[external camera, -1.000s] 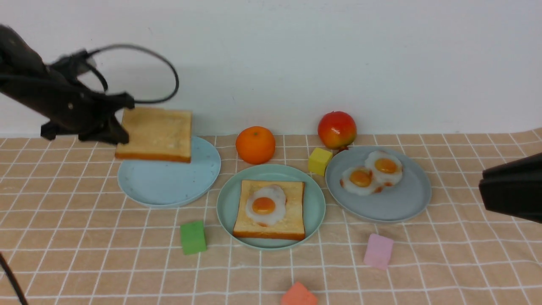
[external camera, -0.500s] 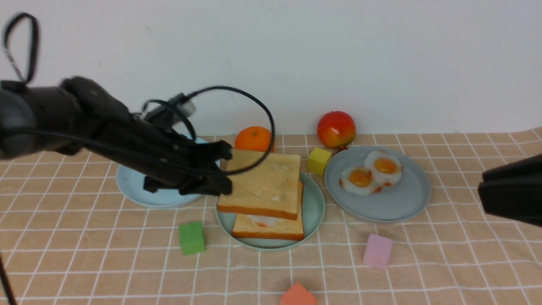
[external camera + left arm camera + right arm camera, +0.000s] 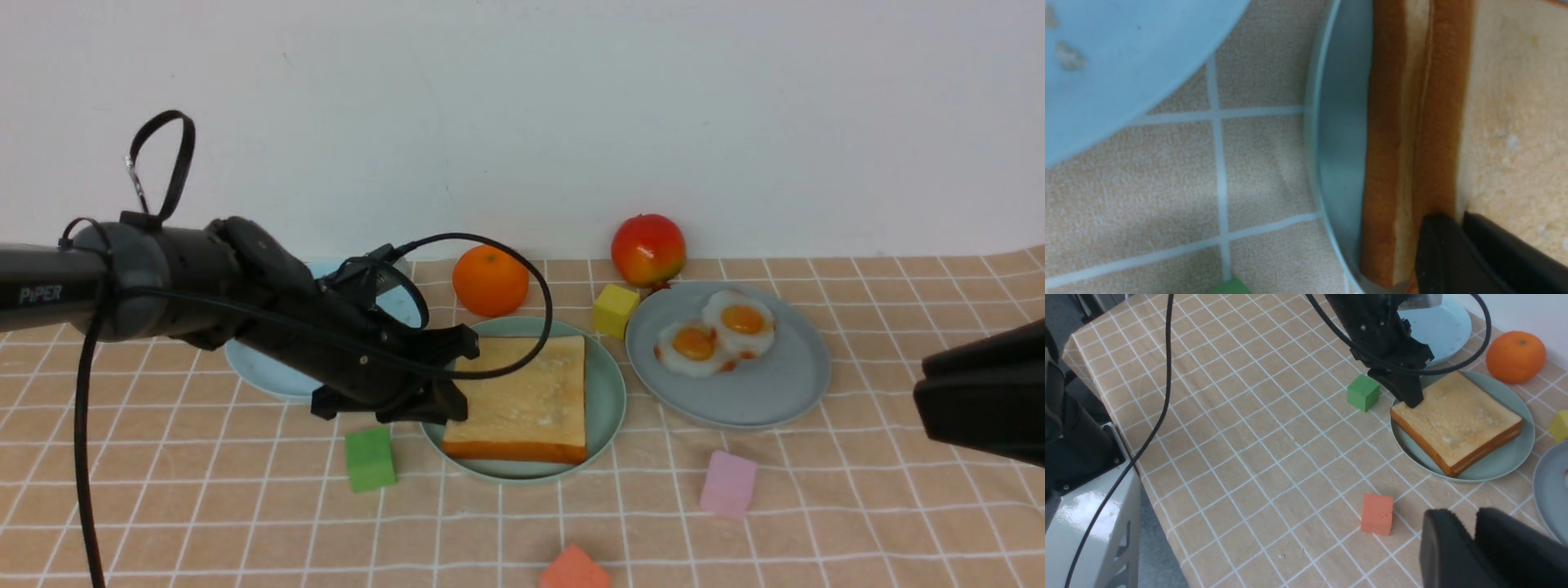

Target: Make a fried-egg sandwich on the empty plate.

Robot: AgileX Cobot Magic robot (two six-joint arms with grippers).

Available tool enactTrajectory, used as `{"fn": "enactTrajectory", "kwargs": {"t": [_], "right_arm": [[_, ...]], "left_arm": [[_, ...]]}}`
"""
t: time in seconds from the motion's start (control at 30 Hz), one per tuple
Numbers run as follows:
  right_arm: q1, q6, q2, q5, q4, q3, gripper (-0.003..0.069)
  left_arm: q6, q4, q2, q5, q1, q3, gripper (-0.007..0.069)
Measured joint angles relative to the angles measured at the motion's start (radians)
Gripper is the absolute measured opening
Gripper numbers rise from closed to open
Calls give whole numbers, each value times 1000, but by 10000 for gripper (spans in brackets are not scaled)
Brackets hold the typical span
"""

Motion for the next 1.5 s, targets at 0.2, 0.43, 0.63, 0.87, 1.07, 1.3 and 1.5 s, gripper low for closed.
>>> {"fn": "enactTrajectory", "kwargs": {"t": [0.2, 0.43, 0.63, 0.87, 1.07, 1.3, 1.5], "right_arm": [[0, 0, 0, 17, 0, 0, 139], [0, 0, 0, 61, -32, 0, 150], [0, 166, 0, 38, -130, 42, 156], [0, 322, -70, -71, -113, 152, 158], [0, 312, -213, -149, -137, 201, 144], [12, 318, -546, -200, -152, 300, -13], [19, 375, -794, -329, -199, 444, -14]], "left_arm": [[-27, 58, -23, 1, 0, 0, 220], [-107, 174, -147, 28, 0, -11, 487], [-107, 202, -286, 172, 0, -27, 517], [-87, 256, -496, 341, 0, -23, 255], [-131, 288, -720, 471, 0, 62, 0], [-264, 302, -1179, 507, 0, 356, -13], [-409, 350, -1613, 536, 0, 543, -13]]}}
